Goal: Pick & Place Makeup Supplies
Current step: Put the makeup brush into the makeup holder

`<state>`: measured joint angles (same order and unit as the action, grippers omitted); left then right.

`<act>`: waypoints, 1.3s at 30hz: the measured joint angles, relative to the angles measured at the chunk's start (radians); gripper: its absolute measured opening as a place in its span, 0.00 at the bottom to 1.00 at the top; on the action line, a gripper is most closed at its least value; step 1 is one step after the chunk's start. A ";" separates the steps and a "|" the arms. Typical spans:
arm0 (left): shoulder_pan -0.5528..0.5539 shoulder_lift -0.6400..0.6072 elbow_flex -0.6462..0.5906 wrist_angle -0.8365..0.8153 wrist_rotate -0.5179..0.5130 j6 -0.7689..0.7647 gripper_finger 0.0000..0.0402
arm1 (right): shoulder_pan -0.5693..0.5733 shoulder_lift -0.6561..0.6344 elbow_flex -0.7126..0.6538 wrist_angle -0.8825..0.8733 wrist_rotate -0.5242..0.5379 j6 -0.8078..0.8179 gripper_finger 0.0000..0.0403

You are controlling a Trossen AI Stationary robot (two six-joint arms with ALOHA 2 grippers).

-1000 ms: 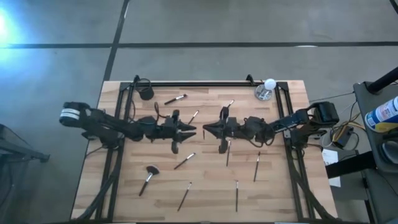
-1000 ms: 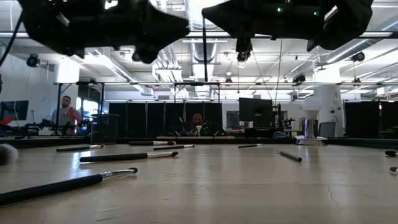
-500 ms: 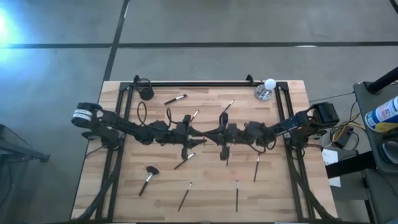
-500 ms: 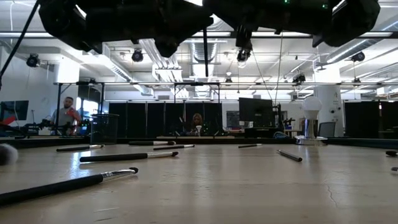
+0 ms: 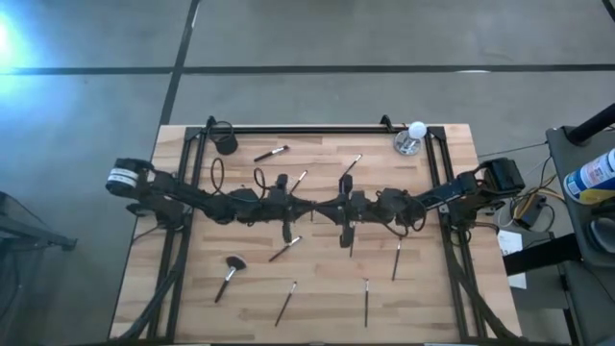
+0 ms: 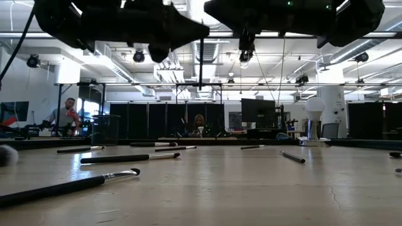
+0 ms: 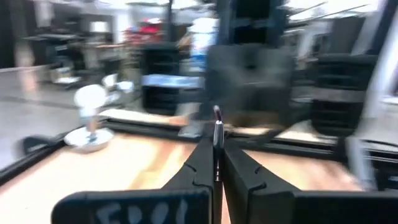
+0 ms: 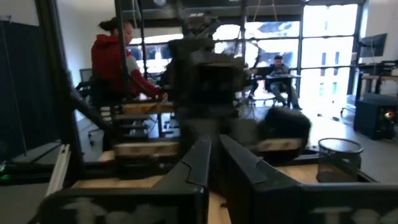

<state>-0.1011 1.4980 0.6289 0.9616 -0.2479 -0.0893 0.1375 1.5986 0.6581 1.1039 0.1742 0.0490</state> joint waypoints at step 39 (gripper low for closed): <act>0.968 -0.478 -0.289 -0.159 -0.214 0.039 0.02 | -0.262 -0.002 -0.037 -0.119 -0.023 -0.071 0.02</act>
<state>0.8670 1.0200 0.3397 0.8030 -0.4622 -0.0501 -0.1250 1.5967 0.6206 0.9845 0.1509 -0.0224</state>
